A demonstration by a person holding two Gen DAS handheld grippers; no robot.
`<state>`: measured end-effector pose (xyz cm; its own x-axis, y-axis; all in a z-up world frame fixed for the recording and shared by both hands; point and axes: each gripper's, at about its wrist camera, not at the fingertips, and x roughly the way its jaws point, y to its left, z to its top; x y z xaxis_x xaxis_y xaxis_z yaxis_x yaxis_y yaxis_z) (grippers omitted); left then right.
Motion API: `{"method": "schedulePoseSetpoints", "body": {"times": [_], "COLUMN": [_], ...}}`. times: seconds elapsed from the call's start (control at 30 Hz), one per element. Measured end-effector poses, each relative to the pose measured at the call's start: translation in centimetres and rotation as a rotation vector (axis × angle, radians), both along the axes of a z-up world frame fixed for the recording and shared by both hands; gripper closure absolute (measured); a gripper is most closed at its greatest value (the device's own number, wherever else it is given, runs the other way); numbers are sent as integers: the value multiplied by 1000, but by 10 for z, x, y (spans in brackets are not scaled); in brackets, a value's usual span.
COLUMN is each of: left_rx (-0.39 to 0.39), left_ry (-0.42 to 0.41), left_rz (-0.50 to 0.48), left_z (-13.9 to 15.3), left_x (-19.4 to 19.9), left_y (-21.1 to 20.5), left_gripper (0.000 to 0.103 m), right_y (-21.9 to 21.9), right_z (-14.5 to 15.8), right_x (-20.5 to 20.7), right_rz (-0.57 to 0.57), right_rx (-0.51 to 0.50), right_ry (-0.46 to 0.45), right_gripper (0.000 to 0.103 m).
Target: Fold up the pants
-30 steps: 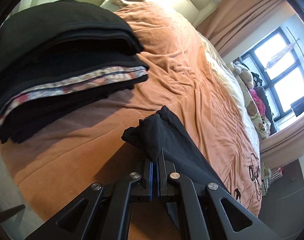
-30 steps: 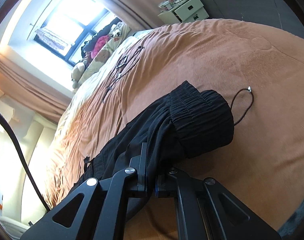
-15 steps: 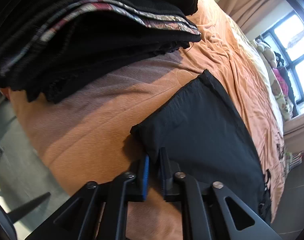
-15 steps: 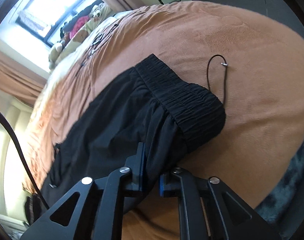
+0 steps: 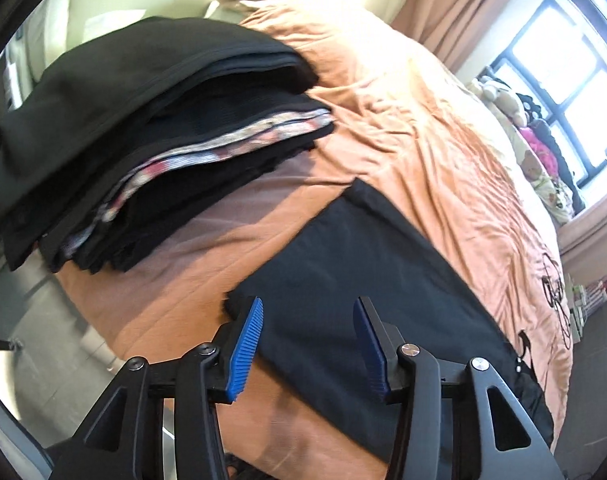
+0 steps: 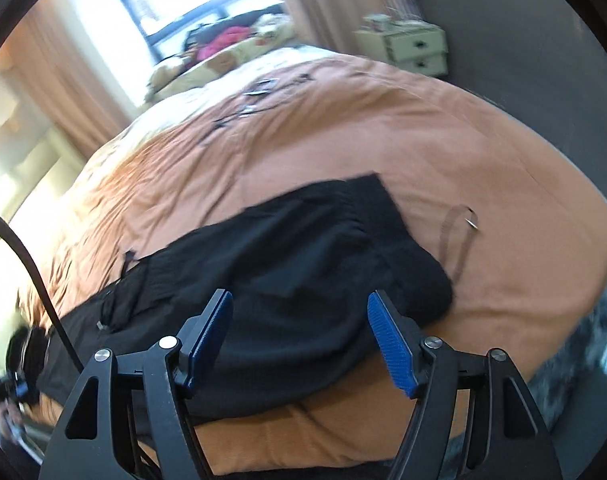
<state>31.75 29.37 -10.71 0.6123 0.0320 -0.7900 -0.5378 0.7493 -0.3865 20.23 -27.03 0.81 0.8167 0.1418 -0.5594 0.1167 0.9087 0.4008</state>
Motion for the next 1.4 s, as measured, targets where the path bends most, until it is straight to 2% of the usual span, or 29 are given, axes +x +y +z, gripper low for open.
{"method": "schedulePoseSetpoints", "body": {"times": [0.17, 0.43, 0.6, 0.87, 1.33, 1.4], "left_rx": [-8, -5, 3, 7, -19, -20], "left_ry": [-6, -6, -1, 36, 78, 77], "left_rz": [-42, -96, -118, -109, -67, -58], "left_z": [6, 9, 8, -6, -39, -42], "left_x": [19, 46, 56, 53, 23, 17], "left_y": [-20, -53, -66, -71, -64, -62], "left_gripper": [53, 53, 53, 53, 53, 53], "right_y": [13, 37, 54, 95, 178, 187], "right_z": [9, 15, 15, 13, -18, -23], "right_x": [17, 81, 109, 159, 245, 254], "right_rz": [101, 245, 320, 482, 732, 758], "right_rx": [-67, -177, -209, -307, -478, -493], "right_ry": [-7, 1, 22, 31, 81, 97], "right_gripper": [34, 34, 34, 34, 35, 43]}}
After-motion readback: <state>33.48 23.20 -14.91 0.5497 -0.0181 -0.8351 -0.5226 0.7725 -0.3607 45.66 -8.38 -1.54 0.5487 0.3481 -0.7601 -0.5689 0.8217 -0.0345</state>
